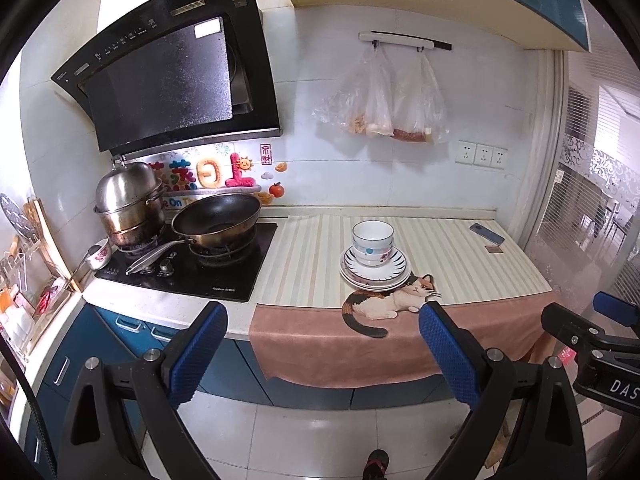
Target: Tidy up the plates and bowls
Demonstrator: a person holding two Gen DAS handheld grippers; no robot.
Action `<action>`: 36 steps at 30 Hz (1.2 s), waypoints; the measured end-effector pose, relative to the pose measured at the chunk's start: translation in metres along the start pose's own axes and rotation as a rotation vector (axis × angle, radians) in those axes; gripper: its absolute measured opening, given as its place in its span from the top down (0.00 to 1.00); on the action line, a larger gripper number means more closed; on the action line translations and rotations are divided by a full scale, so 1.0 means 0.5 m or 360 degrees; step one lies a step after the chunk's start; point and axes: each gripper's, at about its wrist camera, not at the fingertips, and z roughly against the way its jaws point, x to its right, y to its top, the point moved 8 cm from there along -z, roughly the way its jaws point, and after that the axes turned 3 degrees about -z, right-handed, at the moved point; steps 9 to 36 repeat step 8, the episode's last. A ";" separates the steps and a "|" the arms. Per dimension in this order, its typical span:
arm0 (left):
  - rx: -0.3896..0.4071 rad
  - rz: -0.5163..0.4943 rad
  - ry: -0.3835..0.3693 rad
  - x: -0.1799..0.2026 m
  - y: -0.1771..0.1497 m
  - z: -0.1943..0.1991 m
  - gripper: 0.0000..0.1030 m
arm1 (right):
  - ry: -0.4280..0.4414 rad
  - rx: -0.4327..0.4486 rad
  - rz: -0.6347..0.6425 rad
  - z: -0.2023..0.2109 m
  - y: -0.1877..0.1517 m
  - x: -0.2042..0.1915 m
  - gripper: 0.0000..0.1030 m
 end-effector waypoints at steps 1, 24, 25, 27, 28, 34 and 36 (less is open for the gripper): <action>0.0001 -0.0001 -0.0005 0.001 0.000 -0.001 0.05 | -0.0002 0.0002 0.0001 0.001 0.000 -0.001 0.04; 0.0015 0.0005 -0.0012 0.000 -0.001 0.001 0.05 | -0.0015 0.0009 0.0005 0.006 -0.001 -0.002 0.04; 0.0015 0.0005 -0.0012 0.000 -0.001 0.001 0.05 | -0.0015 0.0009 0.0005 0.006 -0.001 -0.002 0.04; 0.0015 0.0005 -0.0012 0.000 -0.001 0.001 0.05 | -0.0015 0.0009 0.0005 0.006 -0.001 -0.002 0.04; 0.0015 0.0005 -0.0012 0.000 -0.001 0.001 0.05 | -0.0015 0.0009 0.0005 0.006 -0.001 -0.002 0.04; 0.0015 0.0005 -0.0012 0.000 -0.001 0.001 0.05 | -0.0015 0.0009 0.0005 0.006 -0.001 -0.002 0.04; 0.0015 0.0005 -0.0012 0.000 -0.001 0.001 0.05 | -0.0015 0.0009 0.0005 0.006 -0.001 -0.002 0.04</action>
